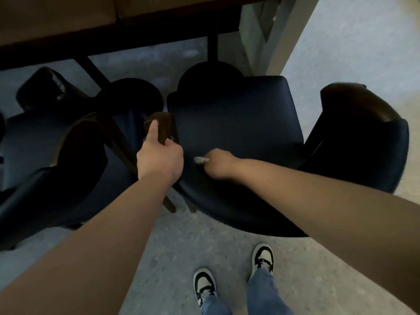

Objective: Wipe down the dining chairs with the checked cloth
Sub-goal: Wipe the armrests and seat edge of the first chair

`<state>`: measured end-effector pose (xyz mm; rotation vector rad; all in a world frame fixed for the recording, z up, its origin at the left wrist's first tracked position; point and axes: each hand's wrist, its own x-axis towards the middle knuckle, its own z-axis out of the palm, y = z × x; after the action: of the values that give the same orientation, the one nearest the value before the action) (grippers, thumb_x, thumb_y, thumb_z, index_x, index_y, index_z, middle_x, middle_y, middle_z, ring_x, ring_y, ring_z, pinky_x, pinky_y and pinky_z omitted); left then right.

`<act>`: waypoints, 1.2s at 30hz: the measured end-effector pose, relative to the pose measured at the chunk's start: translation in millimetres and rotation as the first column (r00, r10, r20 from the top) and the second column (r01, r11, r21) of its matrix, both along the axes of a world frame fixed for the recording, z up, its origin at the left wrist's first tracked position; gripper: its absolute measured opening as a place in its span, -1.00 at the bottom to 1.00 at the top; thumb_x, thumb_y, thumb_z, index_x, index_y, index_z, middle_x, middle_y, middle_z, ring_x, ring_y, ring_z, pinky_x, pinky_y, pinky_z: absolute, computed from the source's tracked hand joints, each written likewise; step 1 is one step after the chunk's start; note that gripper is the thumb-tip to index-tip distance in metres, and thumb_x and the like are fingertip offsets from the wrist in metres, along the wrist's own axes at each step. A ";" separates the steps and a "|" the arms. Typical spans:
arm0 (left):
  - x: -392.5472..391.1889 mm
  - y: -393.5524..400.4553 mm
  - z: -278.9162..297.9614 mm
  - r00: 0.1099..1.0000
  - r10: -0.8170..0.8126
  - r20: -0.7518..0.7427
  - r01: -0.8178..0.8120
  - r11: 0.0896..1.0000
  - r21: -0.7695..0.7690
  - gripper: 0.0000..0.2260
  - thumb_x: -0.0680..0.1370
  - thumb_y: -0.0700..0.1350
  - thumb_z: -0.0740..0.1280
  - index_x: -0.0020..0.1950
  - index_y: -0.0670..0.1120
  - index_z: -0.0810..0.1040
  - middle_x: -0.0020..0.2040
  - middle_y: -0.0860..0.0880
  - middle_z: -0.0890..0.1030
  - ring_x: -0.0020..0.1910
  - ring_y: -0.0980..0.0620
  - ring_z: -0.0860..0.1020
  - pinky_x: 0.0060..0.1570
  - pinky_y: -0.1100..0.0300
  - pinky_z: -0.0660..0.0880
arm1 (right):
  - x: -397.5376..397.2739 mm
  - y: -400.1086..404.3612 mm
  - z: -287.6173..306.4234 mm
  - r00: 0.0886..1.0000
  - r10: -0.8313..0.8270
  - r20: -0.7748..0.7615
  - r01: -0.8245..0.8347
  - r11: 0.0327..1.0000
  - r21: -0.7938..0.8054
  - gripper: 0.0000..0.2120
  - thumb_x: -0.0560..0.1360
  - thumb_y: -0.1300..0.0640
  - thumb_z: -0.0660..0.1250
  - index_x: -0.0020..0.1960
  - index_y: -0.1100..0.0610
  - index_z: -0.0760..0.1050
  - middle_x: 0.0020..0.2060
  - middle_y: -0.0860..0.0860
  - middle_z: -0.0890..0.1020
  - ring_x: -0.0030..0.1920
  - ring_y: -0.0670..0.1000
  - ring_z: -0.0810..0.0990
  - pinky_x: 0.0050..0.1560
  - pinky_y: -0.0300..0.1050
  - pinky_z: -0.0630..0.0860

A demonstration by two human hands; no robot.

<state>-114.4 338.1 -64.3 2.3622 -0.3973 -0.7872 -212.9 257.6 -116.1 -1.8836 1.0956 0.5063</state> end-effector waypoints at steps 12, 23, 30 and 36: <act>-0.3 0.2 -0.3 0.998 -0.047 0.040 0.046 0.998 0.041 -0.49 0.64 -0.05 0.13 0.58 0.15 0.11 0.42 -0.08 0.40 0.28 -0.14 0.46 0.05 0.17 0.34 | -112.7 -15.6 64.4 0.871 0.462 -0.168 -0.479 0.874 -0.082 -0.81 0.47 0.27 0.13 -0.15 0.19 0.53 -0.16 0.12 0.63 -0.13 0.14 0.59 -0.01 -0.02 0.53; -51.5 4.0 10.0 0.980 -0.069 0.188 0.019 0.966 0.256 -0.40 0.61 -0.05 0.12 0.60 0.03 -0.07 0.54 -0.10 0.05 0.39 -0.29 0.23 0.27 -0.11 0.30 | -58.2 27.4 59.8 0.971 0.118 0.206 -0.105 0.992 -0.070 -0.69 0.51 0.28 0.16 0.19 0.18 0.54 0.07 0.16 0.59 -0.08 0.06 0.52 -0.07 -0.12 0.50; -50.4 1.0 8.0 0.963 -0.083 0.258 0.002 0.954 0.301 -0.43 0.61 -0.05 0.13 0.59 0.07 -0.03 0.51 -0.11 0.13 0.31 -0.27 0.35 0.17 -0.14 0.39 | -137.0 -30.4 74.5 0.856 0.494 -0.156 -0.507 0.859 -0.063 -0.70 0.38 0.32 0.14 -0.07 0.13 0.61 -0.18 0.11 0.64 -0.12 0.11 0.61 -0.05 0.00 0.57; -50.1 0.7 4.4 0.954 -0.069 0.291 -0.027 0.949 0.313 -0.43 0.61 -0.04 0.14 0.59 0.09 -0.01 0.49 -0.10 0.16 0.26 -0.24 0.40 0.12 -0.11 0.42 | -97.3 -34.1 38.1 0.780 0.575 -0.246 -0.595 0.804 -0.007 -0.79 0.54 0.22 0.20 0.08 0.26 0.54 0.03 0.18 0.61 0.00 0.17 0.61 -0.09 -0.13 0.52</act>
<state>-164.6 338.8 -59.9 2.7950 -0.4501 -0.5306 -310.2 223.5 -78.0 -2.2826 0.6477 1.0735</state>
